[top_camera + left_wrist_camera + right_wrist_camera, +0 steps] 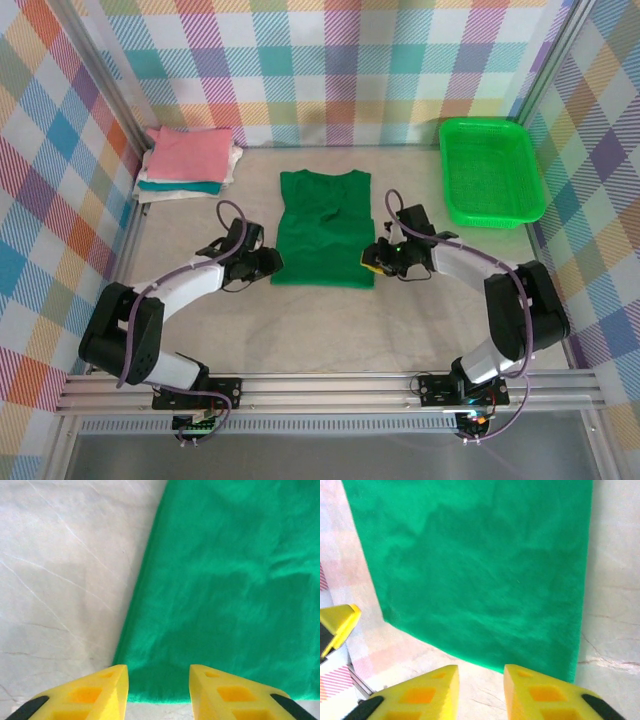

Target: Fold and stack the t-shirts

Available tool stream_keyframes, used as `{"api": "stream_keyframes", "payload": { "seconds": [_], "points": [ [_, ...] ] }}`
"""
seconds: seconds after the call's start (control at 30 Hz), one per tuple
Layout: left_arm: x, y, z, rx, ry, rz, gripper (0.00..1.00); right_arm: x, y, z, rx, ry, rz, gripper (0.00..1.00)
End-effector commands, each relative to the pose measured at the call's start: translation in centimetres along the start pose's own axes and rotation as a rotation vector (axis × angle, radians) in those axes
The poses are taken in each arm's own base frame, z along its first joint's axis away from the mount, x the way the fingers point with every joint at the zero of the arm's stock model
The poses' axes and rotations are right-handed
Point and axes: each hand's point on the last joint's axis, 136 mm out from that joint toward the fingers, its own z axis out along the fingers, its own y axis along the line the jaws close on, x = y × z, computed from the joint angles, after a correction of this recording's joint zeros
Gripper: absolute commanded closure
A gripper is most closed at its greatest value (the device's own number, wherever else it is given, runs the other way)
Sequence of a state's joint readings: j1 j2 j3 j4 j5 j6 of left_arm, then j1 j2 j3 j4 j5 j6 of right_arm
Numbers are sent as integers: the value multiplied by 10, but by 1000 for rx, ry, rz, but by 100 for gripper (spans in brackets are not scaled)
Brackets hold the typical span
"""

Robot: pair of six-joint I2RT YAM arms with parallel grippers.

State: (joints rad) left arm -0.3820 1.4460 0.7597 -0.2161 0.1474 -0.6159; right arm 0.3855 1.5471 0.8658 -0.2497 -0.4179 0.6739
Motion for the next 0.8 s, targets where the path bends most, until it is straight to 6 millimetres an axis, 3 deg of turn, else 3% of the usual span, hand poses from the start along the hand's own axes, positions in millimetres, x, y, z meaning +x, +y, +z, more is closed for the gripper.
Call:
{"api": "stream_keyframes", "payload": {
  "seconds": [0.0, 0.37, 0.43, 0.67, 0.77],
  "points": [
    [19, 11, 8, -24, 117, -66, 62, -2, -6, -3, 37, -4, 35, 66],
    [33, 14, 21, -46, 175, -69, 58, -4, -8, 10, 26, 17, 44, 65],
    [29, 7, 25, -17, 160, -59, 58, -4, -8, 10, 23, 16, 43, 65],
    [34, -8, 29, -17, 172, -11, 62, -2, -12, 12, 33, 20, 45, 65],
    [32, -6, 30, -34, 156, -7, 65, 1, -15, 13, 36, 23, 56, 65]
  ]
}}
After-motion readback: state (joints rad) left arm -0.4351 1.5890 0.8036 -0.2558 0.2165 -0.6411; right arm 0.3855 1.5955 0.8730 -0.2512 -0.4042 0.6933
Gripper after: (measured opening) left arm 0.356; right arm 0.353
